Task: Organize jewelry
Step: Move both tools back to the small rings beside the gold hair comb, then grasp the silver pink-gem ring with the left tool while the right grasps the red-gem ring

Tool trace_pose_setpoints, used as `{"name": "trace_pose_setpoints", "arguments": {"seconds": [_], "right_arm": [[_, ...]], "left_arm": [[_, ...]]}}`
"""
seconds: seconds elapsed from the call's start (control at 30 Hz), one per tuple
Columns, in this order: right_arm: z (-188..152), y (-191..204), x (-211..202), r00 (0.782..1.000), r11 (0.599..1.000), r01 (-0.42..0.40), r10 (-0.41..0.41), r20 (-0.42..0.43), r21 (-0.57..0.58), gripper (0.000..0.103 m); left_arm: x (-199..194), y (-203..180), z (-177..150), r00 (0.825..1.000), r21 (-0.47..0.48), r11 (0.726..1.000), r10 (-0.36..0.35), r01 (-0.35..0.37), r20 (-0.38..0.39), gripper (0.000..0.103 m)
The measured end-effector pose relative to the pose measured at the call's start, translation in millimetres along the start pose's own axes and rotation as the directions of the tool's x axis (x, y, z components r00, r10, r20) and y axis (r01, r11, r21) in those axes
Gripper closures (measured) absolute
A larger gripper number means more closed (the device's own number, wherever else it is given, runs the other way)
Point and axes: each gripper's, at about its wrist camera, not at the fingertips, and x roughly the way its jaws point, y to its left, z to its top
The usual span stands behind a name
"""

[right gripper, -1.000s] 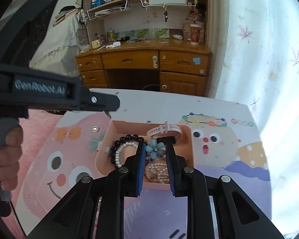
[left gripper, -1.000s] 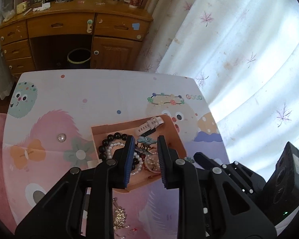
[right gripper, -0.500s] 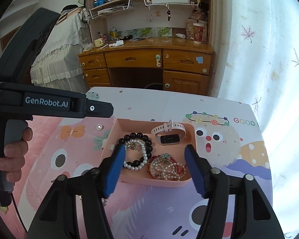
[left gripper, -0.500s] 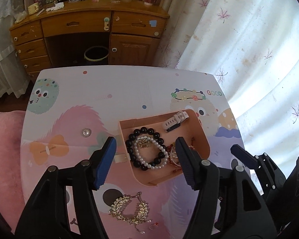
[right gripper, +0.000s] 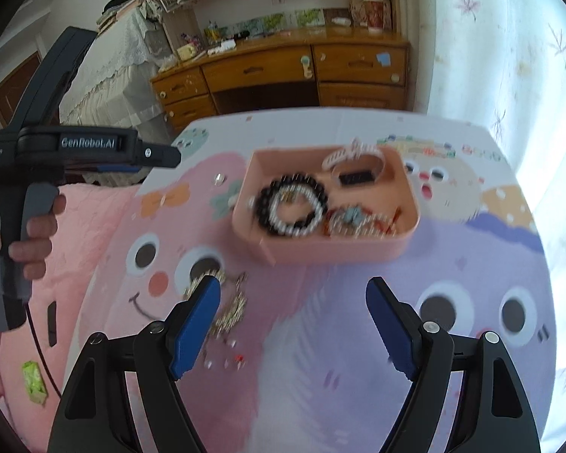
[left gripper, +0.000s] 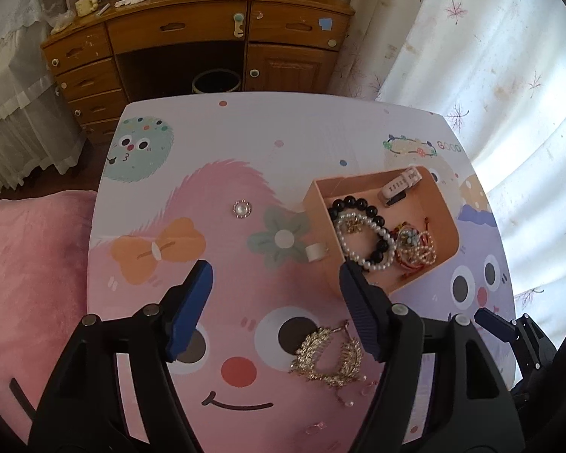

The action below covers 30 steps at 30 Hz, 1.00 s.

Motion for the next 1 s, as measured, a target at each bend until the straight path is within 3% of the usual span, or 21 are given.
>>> {"name": "trace_pose_setpoints", "arguments": {"seconds": [0.3, 0.53, 0.73, 0.87, 1.0], "right_arm": [[-61.7, 34.7, 9.5, 0.995, 0.999, -0.013, 0.010, -0.095, -0.032, 0.022], [-81.8, 58.0, 10.1, 0.998, 0.994, -0.013, 0.006, -0.067, -0.110, 0.022], [-90.0, 67.6, 26.0, 0.999, 0.965, -0.001, -0.010, -0.039, -0.263, 0.026], [-96.4, 78.2, 32.1, 0.999, 0.917, 0.022, -0.032, -0.017, -0.398, 0.029], [-95.5, 80.0, 40.4, 0.999, 0.895, 0.034, -0.048, -0.021, -0.444, 0.035]], "left_arm": [[17.3, 4.8, -57.2, 0.985, 0.031, 0.998, -0.056, 0.062, -0.162, 0.036], [21.1, -0.8, -111.4, 0.957, 0.062, 0.990, -0.108, 0.130, -0.270, 0.036], [16.7, -15.7, -145.2, 0.953, 0.159, 0.973, -0.121, 0.170, -0.279, 0.036], [10.1, -33.4, -163.6, 0.967, 0.277, 0.944, -0.115, 0.177, -0.226, 0.037], [12.4, -44.7, -176.1, 0.975, 0.337, 0.926, -0.105, 0.167, -0.196, 0.052]]}}
